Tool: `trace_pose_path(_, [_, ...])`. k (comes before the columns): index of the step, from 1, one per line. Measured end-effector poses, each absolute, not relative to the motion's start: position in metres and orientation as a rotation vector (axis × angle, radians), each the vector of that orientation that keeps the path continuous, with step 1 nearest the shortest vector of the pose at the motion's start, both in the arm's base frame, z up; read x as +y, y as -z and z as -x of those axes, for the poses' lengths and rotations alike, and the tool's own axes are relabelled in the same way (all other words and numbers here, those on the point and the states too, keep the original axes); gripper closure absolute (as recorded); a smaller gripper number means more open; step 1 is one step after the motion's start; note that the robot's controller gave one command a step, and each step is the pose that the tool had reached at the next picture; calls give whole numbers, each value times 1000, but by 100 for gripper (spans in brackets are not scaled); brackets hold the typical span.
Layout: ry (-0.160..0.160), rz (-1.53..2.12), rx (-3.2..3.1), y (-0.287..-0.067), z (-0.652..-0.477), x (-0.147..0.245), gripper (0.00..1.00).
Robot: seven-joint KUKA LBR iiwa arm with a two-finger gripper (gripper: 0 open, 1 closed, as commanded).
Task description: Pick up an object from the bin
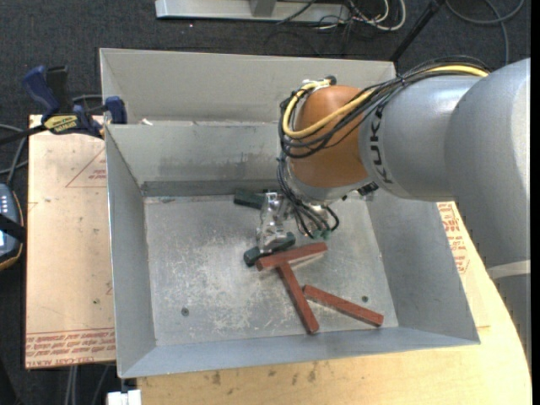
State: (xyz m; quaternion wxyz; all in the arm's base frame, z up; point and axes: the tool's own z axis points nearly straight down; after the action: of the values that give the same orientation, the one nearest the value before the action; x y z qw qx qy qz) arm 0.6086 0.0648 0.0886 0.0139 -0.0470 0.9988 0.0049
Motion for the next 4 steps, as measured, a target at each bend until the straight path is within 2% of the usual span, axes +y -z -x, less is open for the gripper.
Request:
trace_pose_path(1, [-8, 144, 3111, -84, -607, 62, 0])
trace_pose_path(2, [-8, 144, 3115, -84, -606, 62, 0])
trace_pose_path(3, [-10, 480, 3103, -83, -542, 23, 100])
trace_pose_path(4, [-6, 474, 3080, -80, -545, 22, 0])
